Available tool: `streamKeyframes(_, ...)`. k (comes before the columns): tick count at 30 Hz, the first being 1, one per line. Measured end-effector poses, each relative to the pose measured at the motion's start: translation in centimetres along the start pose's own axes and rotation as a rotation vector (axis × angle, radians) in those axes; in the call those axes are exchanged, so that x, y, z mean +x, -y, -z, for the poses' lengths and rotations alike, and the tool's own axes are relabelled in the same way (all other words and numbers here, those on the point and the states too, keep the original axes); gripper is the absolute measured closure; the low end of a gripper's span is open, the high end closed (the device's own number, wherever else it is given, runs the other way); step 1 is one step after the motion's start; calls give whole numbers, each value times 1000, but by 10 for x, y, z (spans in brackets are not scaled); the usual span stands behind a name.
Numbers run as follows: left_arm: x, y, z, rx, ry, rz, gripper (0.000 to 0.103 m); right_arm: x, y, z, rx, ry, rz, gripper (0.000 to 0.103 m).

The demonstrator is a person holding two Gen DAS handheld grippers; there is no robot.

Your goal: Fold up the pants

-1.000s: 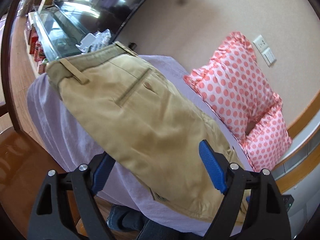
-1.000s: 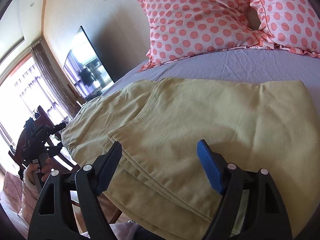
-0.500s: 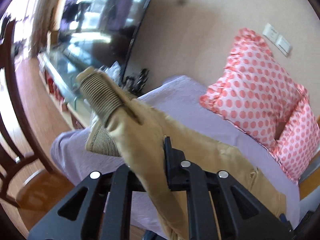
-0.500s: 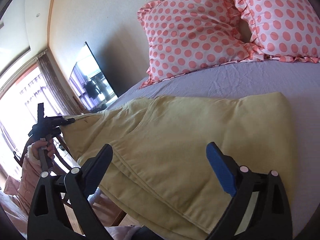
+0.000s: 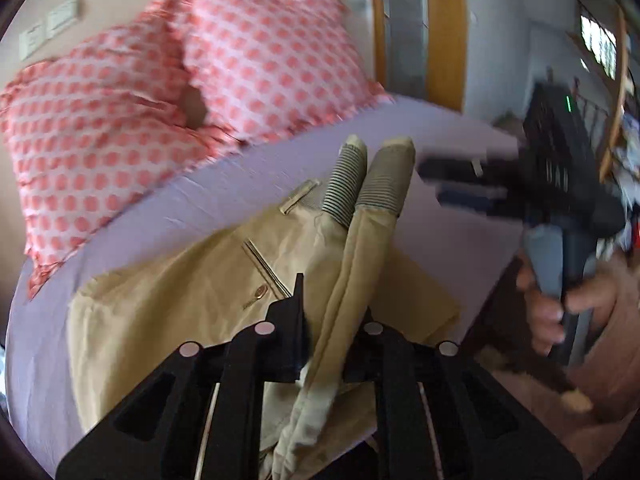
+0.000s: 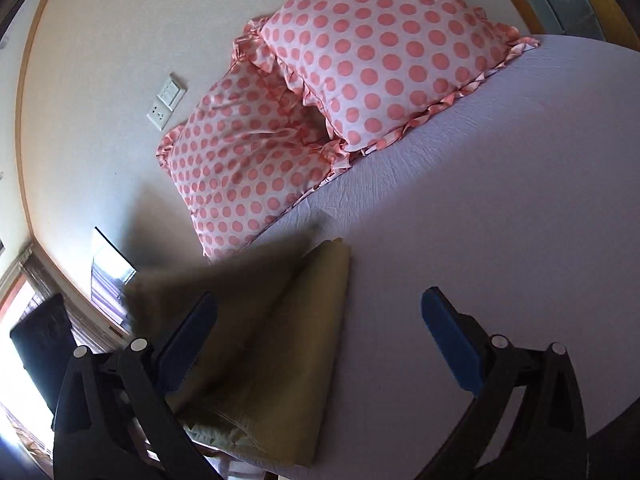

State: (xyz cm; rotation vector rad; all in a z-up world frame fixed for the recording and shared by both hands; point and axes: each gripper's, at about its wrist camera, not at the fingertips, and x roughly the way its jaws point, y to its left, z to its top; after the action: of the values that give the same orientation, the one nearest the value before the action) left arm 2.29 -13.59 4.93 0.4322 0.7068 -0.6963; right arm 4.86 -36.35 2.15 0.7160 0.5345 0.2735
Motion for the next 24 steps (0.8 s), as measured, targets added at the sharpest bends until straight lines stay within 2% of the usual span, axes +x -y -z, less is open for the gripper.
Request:
streamKeyframes(1,12,13,7,47,-33,-16,90,1,2,-2,8,-13,-7,1)
streamKeyframes(3,13,28,19,130,-25,-95,85,7,2,-4,18,-60,-43,1)
streamKeyframes(4,6,29,21,138,-17,-87,80,12,0,-5,12,-99,-64,1)
streamKeyframes(6,-20,13,24,90,16,12,76,25,-7,-4,-15,-173,-78,1)
streamKeyframes(8,-47,-11,26,11,65,86,59,41,-13,-2,-55,-241,-67,1)
streamKeyframes(9,-59,-27,27,-40,97,89,44,48,-15,1,-76,-267,-57,1)
streamKeyframes(10,-68,-45,26,-95,118,66,37,55,-16,2,-97,-291,-41,2)
streamKeyframes(12,-73,-95,31,-236,119,-32,37,66,-18,3,-137,-319,-2,14)
streamKeyframes(13,-69,-124,37,-321,93,-71,37,71,-19,2,-149,-326,1,15)
streamKeyframes(15,-56,-176,54,-490,25,-98,38,79,-20,1,-146,-346,-20,26)
streamKeyframes(17,-39,-215,73,-625,-39,-68,38,86,-22,-1,-167,-345,-19,27)
streamKeyframes(19,-23,-239,85,-706,-71,-22,38,93,-25,-2,-174,-352,-25,27)
streamKeyframes(22,-5,-255,86,-737,-74,68,38,99,-29,-1,-176,-385,-77,36)
streamKeyframes(24,-2,-251,86,-729,-73,101,32,99,-26,-3,-163,-394,-91,45)
